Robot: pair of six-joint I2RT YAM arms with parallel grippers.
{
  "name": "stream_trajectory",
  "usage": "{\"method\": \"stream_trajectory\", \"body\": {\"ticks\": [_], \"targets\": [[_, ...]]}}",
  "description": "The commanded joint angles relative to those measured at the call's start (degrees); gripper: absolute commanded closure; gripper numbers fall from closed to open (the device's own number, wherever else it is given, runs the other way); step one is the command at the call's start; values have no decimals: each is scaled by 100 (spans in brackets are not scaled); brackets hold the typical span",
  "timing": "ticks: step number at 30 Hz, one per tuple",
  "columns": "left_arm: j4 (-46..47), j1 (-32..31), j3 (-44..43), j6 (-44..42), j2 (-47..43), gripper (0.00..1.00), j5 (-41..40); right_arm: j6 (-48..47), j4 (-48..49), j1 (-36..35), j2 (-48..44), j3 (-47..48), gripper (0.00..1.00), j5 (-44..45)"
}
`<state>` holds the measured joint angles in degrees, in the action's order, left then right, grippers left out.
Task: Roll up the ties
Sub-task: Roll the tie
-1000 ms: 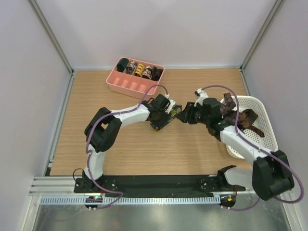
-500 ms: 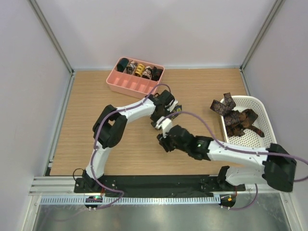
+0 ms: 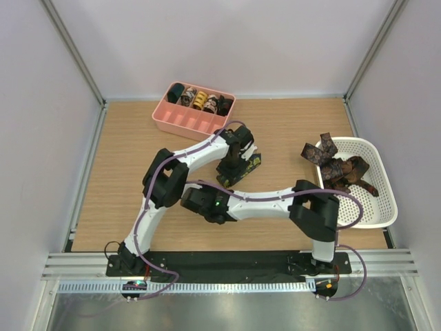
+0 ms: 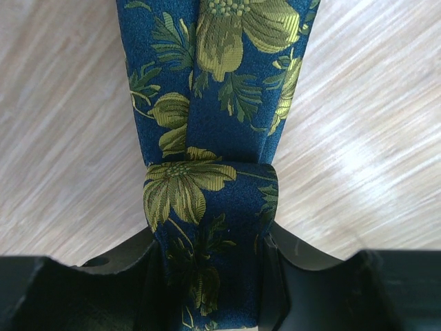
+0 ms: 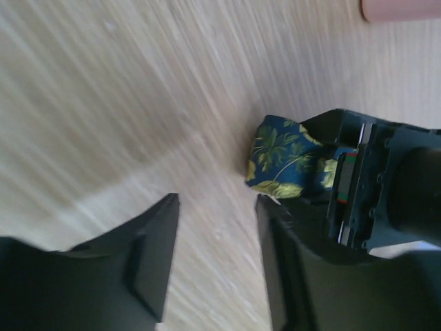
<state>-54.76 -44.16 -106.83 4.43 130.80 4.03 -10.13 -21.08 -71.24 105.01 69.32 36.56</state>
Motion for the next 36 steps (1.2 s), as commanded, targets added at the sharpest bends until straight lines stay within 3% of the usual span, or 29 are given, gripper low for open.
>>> {"method": "stream_trajectory", "body": {"ticks": [1, 9, 19, 36], "targets": [[-1062, -58, 224, -12, 727, 70, 660, -533, -651, -4, 440, 634, 42, 1028], [-1159, -66, 154, -38, 859, 69, 739, -867, -801, 5, 1153, 1048, 36, 1442], [-1256, -57, 65, -21, 886, 70, 792, -1307, -388, 23, 1381, 987, 26, 1803], [-1300, -66, 118, 93, 754, 69, 537, 362, -2004, 312, 2409, 1803, 31, 2206]]}}
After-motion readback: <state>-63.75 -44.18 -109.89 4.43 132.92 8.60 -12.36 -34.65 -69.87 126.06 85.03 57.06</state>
